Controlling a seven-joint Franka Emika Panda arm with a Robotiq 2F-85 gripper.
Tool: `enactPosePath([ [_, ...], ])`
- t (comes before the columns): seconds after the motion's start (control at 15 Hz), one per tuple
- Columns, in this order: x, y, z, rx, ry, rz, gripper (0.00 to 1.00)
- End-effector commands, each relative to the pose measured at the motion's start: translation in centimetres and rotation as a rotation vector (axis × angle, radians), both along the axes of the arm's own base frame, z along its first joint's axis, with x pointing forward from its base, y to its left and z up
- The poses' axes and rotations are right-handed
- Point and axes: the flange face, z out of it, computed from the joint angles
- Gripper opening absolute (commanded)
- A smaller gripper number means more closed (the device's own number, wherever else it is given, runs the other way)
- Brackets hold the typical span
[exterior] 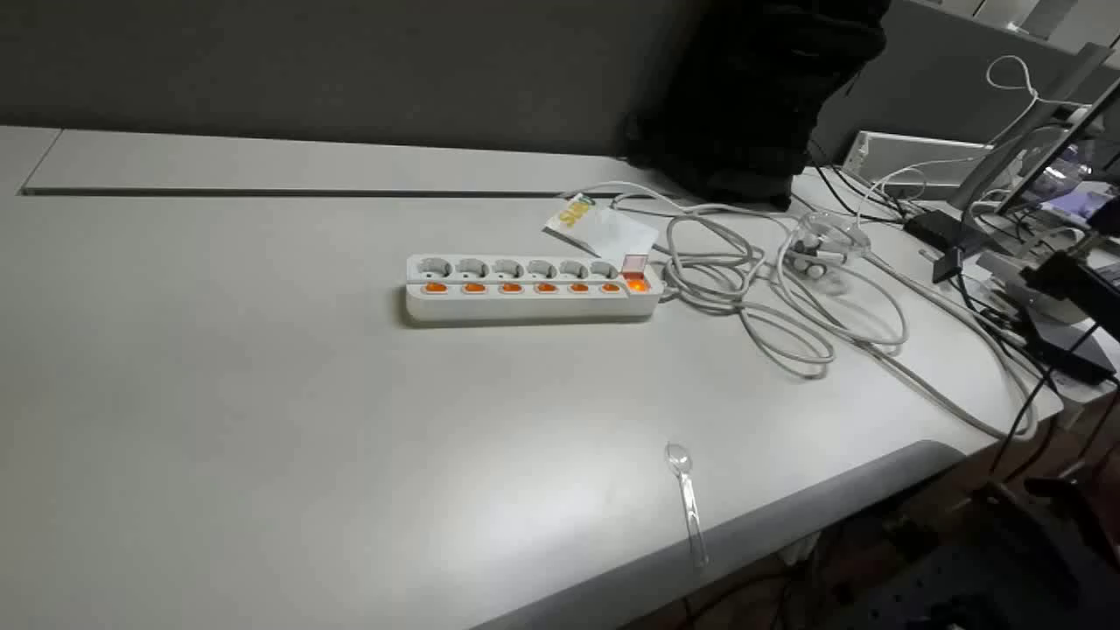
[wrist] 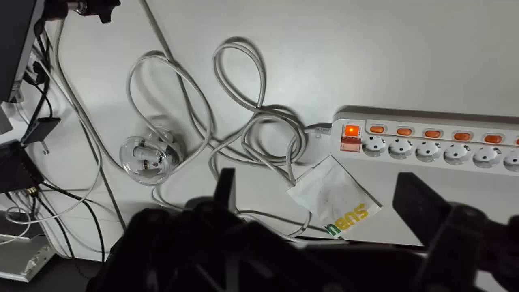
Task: Flip the third switch from the right on the adaptor.
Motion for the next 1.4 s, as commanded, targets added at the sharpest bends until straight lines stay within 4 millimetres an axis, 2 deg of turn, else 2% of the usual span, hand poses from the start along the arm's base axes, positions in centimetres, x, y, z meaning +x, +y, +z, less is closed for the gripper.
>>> enactPosePath([
  [0.0,0.0,0.0,0.1,0.000,0.001,0.000,1.00],
  [0.8,0.0,0.0,0.1,0.000,-0.001,0.000,1.00],
  [1.07,2.2,1.2,-0.9,0.006,-0.093,0.012,1.00],
  [1.2,3.5,2.2,-2.3,0.030,-0.115,0.046,1.00],
  [1.33,5.0,3.6,-4.5,0.049,-0.109,0.065,1.00],
])
